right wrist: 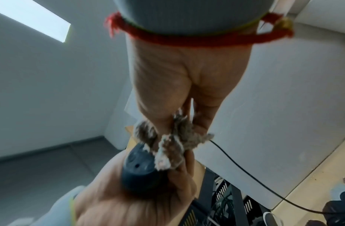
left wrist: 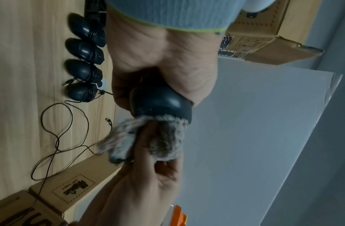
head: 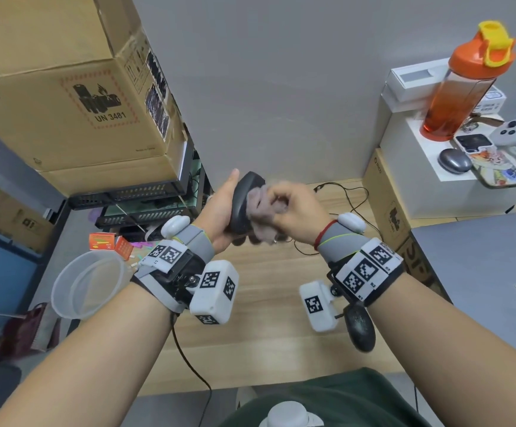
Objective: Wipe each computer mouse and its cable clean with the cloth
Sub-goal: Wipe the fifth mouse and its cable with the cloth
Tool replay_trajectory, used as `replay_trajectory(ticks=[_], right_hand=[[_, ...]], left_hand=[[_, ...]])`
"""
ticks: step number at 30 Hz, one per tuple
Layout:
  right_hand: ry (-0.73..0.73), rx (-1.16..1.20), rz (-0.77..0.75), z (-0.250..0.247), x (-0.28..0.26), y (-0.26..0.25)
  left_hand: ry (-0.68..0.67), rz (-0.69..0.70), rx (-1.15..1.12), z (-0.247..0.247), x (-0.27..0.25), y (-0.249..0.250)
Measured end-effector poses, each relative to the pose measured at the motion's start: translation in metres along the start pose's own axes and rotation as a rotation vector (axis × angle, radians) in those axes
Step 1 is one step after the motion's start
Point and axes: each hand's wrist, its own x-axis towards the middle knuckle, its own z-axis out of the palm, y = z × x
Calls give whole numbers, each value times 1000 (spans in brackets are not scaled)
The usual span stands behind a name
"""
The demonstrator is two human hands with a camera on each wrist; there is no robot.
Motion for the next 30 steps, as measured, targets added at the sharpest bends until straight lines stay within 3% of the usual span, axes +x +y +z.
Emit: replay_trajectory(ticks=[2, 4, 9, 11, 14, 16, 19, 22, 27, 30], right_hand=[[203, -102, 11, -6, 9, 1], [256, -134, -20, -5, 11, -9], [43, -127, -213, 11, -4, -31], [-30, -140, -206, 6, -1, -24], [140, -214, -50, -9, 13, -14], [212, -207, -48, -11, 14, -15], [48, -120, -156, 1, 6, -27], [-96, -127, -162, 3, 1, -26], [-20, -181, -42, -12, 9, -9], [37, -167, -102, -6, 5, -21]], left_hand=[[-24, 5, 10, 2, 0, -2], [-40, 23, 3, 3, -1, 0], [-14, 51, -66, 0, 2, 8], [8, 27, -47, 0, 2, 7], [-56, 10, -15, 9, -7, 3], [-81, 37, -22, 16, -11, 4], [4, -5, -105, 13, -4, 9], [108, 13, -160, 8, -3, 12], [81, -27, -110, 9, -7, 15], [43, 14, -212, 10, 2, 16]])
